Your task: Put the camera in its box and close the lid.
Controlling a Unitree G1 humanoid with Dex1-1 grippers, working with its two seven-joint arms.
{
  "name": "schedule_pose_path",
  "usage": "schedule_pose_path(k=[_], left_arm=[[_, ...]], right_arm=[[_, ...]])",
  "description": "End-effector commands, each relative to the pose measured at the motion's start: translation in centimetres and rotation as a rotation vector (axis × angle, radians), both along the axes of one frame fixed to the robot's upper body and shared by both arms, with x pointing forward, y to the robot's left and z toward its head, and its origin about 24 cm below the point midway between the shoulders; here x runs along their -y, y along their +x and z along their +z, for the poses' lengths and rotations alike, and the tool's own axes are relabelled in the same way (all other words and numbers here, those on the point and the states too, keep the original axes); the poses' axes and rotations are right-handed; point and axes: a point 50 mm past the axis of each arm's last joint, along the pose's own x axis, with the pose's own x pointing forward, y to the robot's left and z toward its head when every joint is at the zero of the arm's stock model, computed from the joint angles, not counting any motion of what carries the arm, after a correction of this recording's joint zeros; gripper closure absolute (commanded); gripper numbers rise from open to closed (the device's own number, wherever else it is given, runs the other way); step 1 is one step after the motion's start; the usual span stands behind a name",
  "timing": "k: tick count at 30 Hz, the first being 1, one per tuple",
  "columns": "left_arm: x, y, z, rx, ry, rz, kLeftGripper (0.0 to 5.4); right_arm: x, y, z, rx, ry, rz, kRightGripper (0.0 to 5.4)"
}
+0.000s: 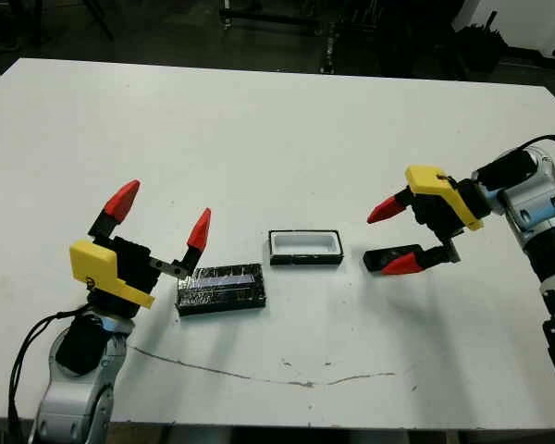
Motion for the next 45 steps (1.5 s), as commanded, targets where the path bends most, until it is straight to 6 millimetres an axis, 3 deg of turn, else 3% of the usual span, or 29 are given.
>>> schedule_pose_path(k=[1,29,45], left_arm=[[-0.2,-0.1,-0.2,-0.020,0.024,0.001,0.00],[-0.2,-0.1,-0.3,-0.034,0.019,-0.016,0.00],[-0.1,-0.2,-0.2,-0.026,0.018,-0.004,0.00]], right_arm=[[0.8,-0.4,-0.5,-0.018,-0.007,-0.019,0.01],[1.9,-1.2,-3.5,-0.057,-0.013,-0.128,0.01],[1.3,-0.9,-2.7,0.044,-0.087,-0.169,2.11]])
